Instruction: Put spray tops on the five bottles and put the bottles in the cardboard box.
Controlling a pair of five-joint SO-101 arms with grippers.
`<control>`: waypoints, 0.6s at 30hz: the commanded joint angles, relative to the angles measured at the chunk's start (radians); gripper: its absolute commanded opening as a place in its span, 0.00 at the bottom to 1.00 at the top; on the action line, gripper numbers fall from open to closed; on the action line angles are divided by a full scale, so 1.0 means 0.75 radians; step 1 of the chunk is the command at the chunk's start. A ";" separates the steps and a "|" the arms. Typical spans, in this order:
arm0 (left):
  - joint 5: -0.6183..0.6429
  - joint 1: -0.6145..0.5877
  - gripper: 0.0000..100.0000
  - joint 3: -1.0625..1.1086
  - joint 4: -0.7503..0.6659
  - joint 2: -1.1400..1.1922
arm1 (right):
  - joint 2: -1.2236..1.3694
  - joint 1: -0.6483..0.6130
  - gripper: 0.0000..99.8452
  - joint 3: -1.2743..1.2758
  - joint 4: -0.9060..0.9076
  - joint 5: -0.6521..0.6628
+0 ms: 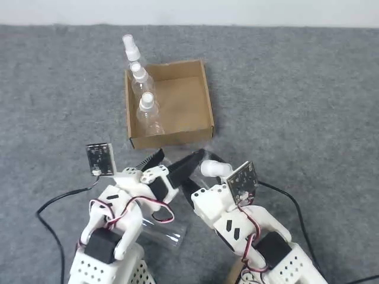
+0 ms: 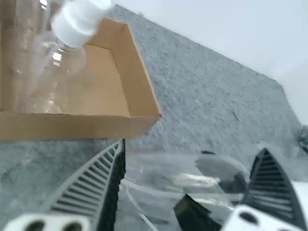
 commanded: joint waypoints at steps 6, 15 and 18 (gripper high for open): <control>0.078 -0.135 0.38 -0.124 -0.008 -0.029 | -0.032 0.048 0.17 0.031 0.015 -0.008; 0.104 -0.196 0.38 -0.136 -0.010 -0.029 | -0.032 0.136 0.17 0.031 0.001 -0.008; 0.102 -0.196 0.38 -0.134 -0.012 -0.029 | -0.034 0.136 0.17 0.014 -0.026 -0.016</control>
